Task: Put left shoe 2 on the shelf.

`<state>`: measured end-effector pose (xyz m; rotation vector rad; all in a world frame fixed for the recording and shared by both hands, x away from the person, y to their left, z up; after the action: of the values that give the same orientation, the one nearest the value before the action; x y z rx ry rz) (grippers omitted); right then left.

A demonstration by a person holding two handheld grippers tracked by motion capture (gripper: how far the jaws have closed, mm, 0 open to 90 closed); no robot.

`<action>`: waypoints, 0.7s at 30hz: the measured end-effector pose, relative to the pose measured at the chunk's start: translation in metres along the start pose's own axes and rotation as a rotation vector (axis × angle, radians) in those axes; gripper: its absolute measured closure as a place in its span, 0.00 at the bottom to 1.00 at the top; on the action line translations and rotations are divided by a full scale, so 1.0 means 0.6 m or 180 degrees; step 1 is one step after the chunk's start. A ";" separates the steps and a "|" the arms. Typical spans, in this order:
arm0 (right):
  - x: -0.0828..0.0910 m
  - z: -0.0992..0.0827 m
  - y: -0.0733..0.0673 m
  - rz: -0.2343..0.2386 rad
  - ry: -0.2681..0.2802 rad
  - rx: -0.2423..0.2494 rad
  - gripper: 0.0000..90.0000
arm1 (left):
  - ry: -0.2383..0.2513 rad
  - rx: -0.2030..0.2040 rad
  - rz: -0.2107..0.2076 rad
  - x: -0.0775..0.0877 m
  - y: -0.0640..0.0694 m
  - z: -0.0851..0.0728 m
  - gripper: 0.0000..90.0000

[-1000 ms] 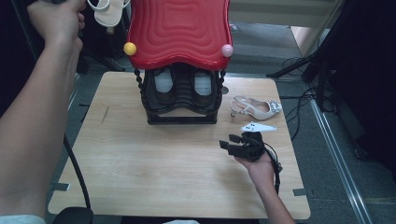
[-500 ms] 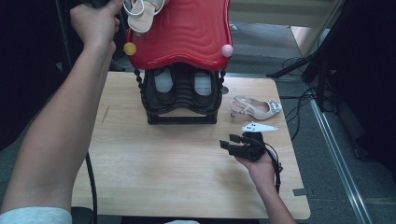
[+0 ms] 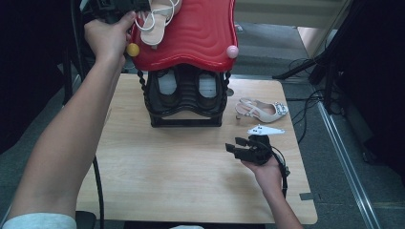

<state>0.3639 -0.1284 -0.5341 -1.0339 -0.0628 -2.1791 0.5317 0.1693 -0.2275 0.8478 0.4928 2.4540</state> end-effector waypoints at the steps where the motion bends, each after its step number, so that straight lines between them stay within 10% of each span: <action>1: 0.000 0.000 0.000 -0.0005 -0.0006 0.0005 0.53 | -0.0015 0.0003 -0.0011 0.000 0.001 -0.003 0.87; 21: 0.006 0.001 0.012 -0.0029 0.0021 -0.0052 0.54 | -0.0246 -0.0383 -0.0060 0.026 0.034 -0.014 0.61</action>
<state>0.3670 -0.1355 -0.5331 -1.0372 -0.0467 -2.1944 0.5087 0.1600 -0.2167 0.8800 0.3205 2.3968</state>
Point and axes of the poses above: each handheld gripper's, and its own axes: x roughly backward along the jaws, z roughly out of its top, y roughly to its right, the point moved 10 cm from there along -x, roughly forward along the jaws, and after that the axes turned 8 degrees about -y, right-handed, at the moved point
